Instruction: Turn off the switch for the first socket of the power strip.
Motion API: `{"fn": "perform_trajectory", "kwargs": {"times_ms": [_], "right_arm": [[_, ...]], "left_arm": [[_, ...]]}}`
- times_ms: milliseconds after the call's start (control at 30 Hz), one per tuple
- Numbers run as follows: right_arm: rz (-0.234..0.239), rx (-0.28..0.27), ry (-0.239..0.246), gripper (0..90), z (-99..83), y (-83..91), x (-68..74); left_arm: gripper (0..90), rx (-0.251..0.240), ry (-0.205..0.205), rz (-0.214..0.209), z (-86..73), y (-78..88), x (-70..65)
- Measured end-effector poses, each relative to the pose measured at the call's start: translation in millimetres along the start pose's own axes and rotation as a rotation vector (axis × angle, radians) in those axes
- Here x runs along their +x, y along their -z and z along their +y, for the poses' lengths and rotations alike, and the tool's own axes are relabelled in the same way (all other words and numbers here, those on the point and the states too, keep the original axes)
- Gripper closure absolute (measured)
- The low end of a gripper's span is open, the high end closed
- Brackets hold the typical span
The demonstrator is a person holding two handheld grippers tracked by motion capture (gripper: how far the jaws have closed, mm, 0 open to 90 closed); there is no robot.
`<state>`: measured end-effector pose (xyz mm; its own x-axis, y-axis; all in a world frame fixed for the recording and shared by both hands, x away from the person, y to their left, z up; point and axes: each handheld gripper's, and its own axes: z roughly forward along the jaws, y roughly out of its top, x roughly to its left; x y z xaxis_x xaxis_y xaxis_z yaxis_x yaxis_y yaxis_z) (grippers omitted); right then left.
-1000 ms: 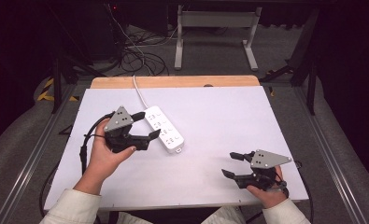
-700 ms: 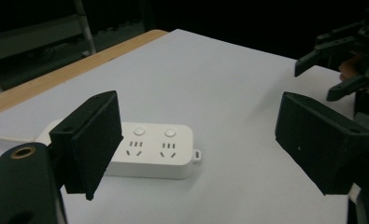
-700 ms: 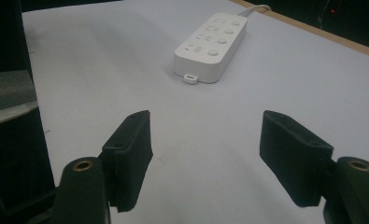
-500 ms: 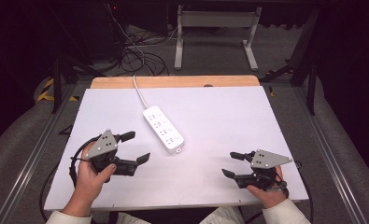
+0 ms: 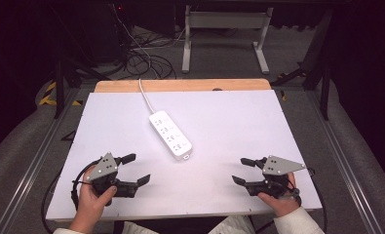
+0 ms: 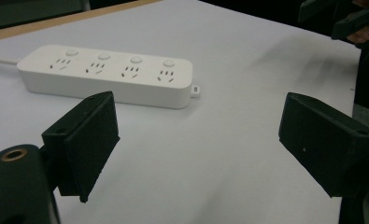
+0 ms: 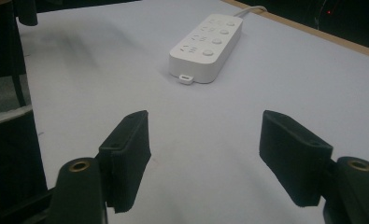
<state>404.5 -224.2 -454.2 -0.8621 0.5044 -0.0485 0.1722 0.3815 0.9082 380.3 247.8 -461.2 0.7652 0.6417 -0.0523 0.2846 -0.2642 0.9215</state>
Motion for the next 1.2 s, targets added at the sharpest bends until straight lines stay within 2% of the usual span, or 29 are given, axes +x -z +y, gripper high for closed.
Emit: {"fn": "perform_trajectory", "kwargs": {"times_ms": [33, 100, 167, 367, 433, 567, 867, 933, 1033, 1067, 1200], "right_arm": [[-0.003, -0.004, 0.003, 34.1, -0.6, -0.4, 0.2], [-0.011, 0.002, 0.018, 34.0, -2.0, -1.2, 0.2], [-0.008, 0.01, 0.008, 34.1, -2.9, -2.4, -0.9], [-0.008, 0.021, -0.002, 34.1, -5.0, -3.6, -3.4], [-0.008, 0.018, -0.003, 34.2, -5.0, -3.6, -3.6], [-0.013, 0.021, -0.002, 34.2, -4.8, -3.5, -3.7], [-0.007, 0.022, -0.002, 35.1, -4.7, -3.8, -3.0], [-0.007, 0.023, -0.005, 35.1, -4.9, -3.9, -3.3], [-0.008, 0.025, -0.003, 35.1, -4.9, -4.0, -3.0], [-0.009, 0.027, -0.002, 35.1, -4.8, -3.9, -3.0], [-0.008, 0.026, -0.003, 35.1, -5.0, -4.2, -3.2]], "left_arm": [[12.4, 0.003, 0.001, 0.002, -2.0, 0.2, 0.8], [12.5, 0.011, -0.024, 0.026, -5.7, 0.8, 1.4], [12.6, 0.04, -0.047, 0.034, -10.8, 1.2, 2.1], [12.6, 0.09, -0.11, 0.087, -19.2, -2.3, -2.5], [13.4, 0.081, -0.106, 0.096, -18.3, -5.4, -3.9], [14.6, 0.059, -0.074, 0.065, -16.1, -7.1, -4.9], [13.7, 0.019, -0.06, 0.04, -13.2, -0.4, -3.4], [13.5, 0.011, -0.041, 0.029, -13.8, -0.3, -2.9], [13.1, 0.011, -0.042, 0.031, -14.2, -0.7, -2.7], [13.0, 0.016, -0.059, 0.044, -13.9, -0.6, -2.4], [12.3, 0.019, -0.067, 0.048, -13.5, -0.7, -3.0]]}}
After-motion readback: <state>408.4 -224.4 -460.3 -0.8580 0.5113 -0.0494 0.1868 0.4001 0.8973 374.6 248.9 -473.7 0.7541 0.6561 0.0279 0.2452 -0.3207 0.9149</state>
